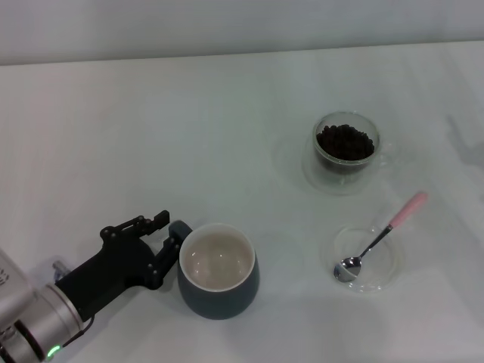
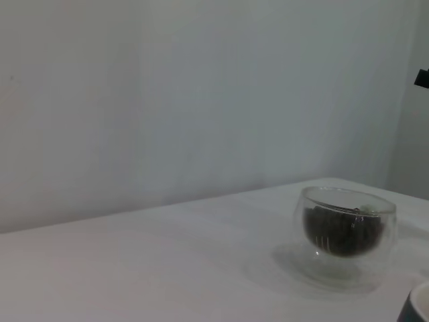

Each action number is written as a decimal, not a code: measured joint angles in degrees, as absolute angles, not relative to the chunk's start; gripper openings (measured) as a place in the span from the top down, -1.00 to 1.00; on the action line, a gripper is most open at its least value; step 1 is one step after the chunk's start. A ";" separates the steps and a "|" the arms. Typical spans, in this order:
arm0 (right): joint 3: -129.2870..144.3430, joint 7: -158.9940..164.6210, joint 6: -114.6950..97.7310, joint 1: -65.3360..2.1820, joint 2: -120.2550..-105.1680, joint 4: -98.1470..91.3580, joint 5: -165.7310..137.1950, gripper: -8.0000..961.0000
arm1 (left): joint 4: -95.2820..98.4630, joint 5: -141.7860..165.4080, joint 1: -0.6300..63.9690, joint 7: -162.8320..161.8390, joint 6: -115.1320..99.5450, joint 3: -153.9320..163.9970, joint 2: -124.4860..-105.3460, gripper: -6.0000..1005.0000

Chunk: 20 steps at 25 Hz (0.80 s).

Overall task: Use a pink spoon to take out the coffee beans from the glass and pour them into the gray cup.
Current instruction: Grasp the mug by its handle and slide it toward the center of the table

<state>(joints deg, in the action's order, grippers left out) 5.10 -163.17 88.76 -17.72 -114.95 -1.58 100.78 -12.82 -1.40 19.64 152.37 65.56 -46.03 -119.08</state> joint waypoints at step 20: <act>5.15 -163.55 88.24 -17.04 -114.87 -2.09 100.66 -0.54 | -11.95 -1.50 12.16 155.69 72.00 -45.93 -119.09 -0.14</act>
